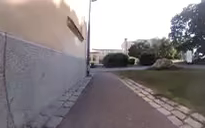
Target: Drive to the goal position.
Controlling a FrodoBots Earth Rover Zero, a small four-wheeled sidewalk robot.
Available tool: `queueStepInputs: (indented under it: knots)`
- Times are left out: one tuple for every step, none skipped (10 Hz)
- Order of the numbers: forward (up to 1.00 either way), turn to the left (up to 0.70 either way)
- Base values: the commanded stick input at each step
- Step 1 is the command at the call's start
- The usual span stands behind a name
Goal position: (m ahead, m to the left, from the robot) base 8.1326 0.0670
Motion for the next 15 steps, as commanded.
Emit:
queueStepInputs:
  knots:
    - [0.60, 0.00]
    - [0.60, 0.00]
    - [0.60, 0.00]
    - [0.60, 0.00]
    - [0.60, 0.00]
    - [0.60, 0.00]
    - [0.60, 0.00]
    - [0.60, 0.00]
    - [0.60, 0.00]
    - [0.60, 0.00]
    - [0.60, 0.00]
    - [0.60, 0.00]
    - [0.60, 0.00]
    - [0.60, 0.00]
    - [0.60, 0.00]
